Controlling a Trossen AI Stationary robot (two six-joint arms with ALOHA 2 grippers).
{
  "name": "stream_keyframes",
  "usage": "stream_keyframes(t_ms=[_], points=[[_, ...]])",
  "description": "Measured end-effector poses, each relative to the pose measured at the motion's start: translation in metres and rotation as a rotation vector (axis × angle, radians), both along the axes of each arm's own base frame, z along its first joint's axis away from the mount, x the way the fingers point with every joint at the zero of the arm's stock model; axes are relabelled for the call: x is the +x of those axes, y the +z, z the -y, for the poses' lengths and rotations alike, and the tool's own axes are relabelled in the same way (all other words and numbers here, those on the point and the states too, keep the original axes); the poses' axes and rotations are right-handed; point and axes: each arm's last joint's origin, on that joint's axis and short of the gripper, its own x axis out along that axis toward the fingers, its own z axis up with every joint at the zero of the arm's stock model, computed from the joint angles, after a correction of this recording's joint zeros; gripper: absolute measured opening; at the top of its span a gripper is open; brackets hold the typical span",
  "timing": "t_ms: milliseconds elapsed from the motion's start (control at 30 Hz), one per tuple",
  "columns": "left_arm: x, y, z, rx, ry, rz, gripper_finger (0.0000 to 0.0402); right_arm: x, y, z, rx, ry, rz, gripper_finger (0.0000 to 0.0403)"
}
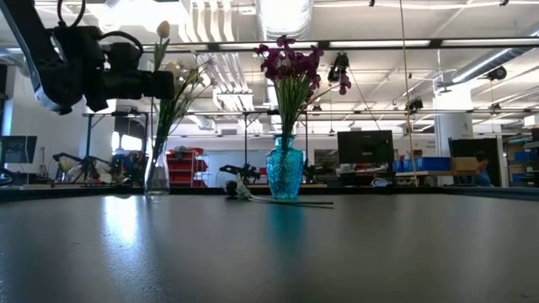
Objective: Sort flowers into vase by color
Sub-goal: Put the white flower into the transparent vase
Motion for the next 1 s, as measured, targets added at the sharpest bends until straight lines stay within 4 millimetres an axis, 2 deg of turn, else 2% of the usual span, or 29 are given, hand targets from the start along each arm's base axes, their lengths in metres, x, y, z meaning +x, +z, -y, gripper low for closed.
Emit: stream_keyframes(t_ms=[600,1000], points=[[-0.012,-0.029,0.013,-0.121,0.000,0.014,0.0001,0.001,0.001,0.001,-0.021,0.000,0.004,0.0009],[-0.013,-0.032,0.015,-0.140,-0.028,0.052,0.0055,0.002,0.001,0.001,-0.024,0.000,0.007,0.0009]])
